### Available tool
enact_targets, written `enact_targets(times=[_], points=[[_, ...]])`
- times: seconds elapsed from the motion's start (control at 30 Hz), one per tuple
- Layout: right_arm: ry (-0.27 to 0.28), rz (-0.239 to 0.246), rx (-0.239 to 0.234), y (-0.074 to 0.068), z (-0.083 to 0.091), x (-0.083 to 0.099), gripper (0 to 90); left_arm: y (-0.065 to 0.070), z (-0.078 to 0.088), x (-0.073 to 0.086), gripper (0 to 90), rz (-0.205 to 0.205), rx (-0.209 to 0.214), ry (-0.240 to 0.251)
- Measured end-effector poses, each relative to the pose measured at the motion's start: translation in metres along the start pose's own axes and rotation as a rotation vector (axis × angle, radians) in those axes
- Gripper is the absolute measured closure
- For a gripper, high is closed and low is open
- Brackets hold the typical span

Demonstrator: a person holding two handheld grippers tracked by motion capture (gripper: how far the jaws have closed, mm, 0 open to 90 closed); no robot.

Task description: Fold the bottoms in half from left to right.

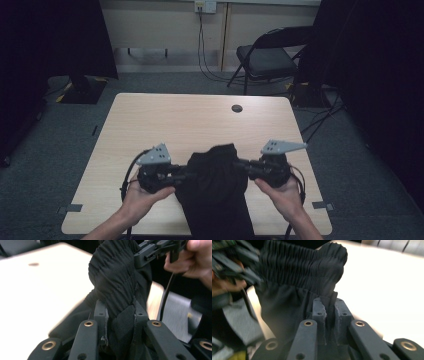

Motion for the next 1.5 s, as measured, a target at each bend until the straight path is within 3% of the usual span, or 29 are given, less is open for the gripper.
enact_targets(times=[0.07, 0.13, 0.2, 0.23, 0.27, 0.33, 0.4, 0.53, 0.6, 0.73, 0.83, 0.93, 1.03, 1.1, 1.23, 1.27, 1.37, 1.5], points=[[-0.045, -0.04, -0.007, 0.004, -0.007, 0.024, 80.8, 0.0, -0.009, 0.017, 72.7, 0.029, 0.0, -0.03], [-0.087, -0.073, -0.008, 0.005, -0.014, 0.044, 80.8, -0.002, -0.022, 0.039, 72.7, 0.056, -0.004, -0.094], [-0.154, -0.049, 0.012, 0.002, -0.023, 0.062, 80.7, -0.006, -0.035, 0.061, 72.6, 0.105, -0.006, -0.164], [-0.19, -0.037, 0.021, -0.001, -0.029, 0.073, 80.7, -0.006, -0.04, 0.066, 72.6, 0.102, -0.006, -0.2], [-0.213, -0.038, 0.025, -0.001, -0.032, 0.079, 80.6, -0.008, -0.044, 0.07, 72.4, 0.104, -0.004, -0.236], [-0.237, -0.013, 0.055, 0.0, -0.039, 0.091, 80.5, -0.014, -0.05, 0.072, 72.2, 0.12, 0.005, -0.259], [-0.239, -0.032, 0.069, 0.006, -0.043, 0.096, 80.5, -0.017, -0.054, 0.076, 72.3, 0.136, -0.022, -0.262], [-0.292, -0.047, 0.085, 0.018, -0.056, 0.103, 80.4, -0.018, -0.058, 0.079, 72.1, 0.076, -0.059, -0.285], [-0.299, -0.035, 0.096, 0.021, -0.064, 0.104, 80.2, -0.028, -0.062, 0.078, 72.0, 0.079, -0.102, -0.302], [-0.283, -0.033, 0.123, 0.029, -0.079, 0.098, 80.1, -0.059, -0.072, 0.077, 72.0, 0.113, -0.167, -0.315], [-0.278, -0.026, 0.161, 0.037, -0.094, 0.089, 80.2, -0.083, -0.082, 0.068, 72.0, 0.1, -0.227, -0.307], [-0.261, -0.065, 0.181, 0.054, -0.111, 0.078, 80.2, -0.106, -0.092, 0.061, 72.0, 0.082, -0.284, -0.283], [-0.254, -0.103, 0.184, 0.076, -0.13, 0.064, 80.2, -0.132, -0.1, 0.054, 72.1, 0.096, -0.331, -0.253], [-0.257, -0.075, 0.219, 0.088, -0.146, 0.053, 80.2, -0.146, -0.104, 0.051, 72.1, 0.101, -0.371, -0.228], [-0.284, -0.046, 0.276, 0.107, -0.174, 0.031, 80.2, -0.176, -0.115, 0.038, 72.2, 0.105, -0.446, -0.222], [-0.284, -0.055, 0.285, 0.112, -0.18, 0.027, 80.2, -0.183, -0.118, 0.035, 72.2, 0.11, -0.462, -0.218], [-0.278, -0.088, 0.327, 0.128, -0.197, 0.014, 80.0, -0.202, -0.126, 0.029, 71.9, 0.097, -0.492, -0.195], [-0.286, -0.078, 0.4, 0.139, -0.213, 0.002, 79.0, -0.223, -0.13, 0.027, 71.5, 0.177, -0.469, -0.132]])
Point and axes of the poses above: each handheld gripper's, and its own axes: z roughly backward along the jaws, x roughly out of its underside, y roughly to its right, the point moved 1 cm from there along -z, roughly forward along the jaws, and after that the axes turned 5 degrees about y, right-handed, at the moved point
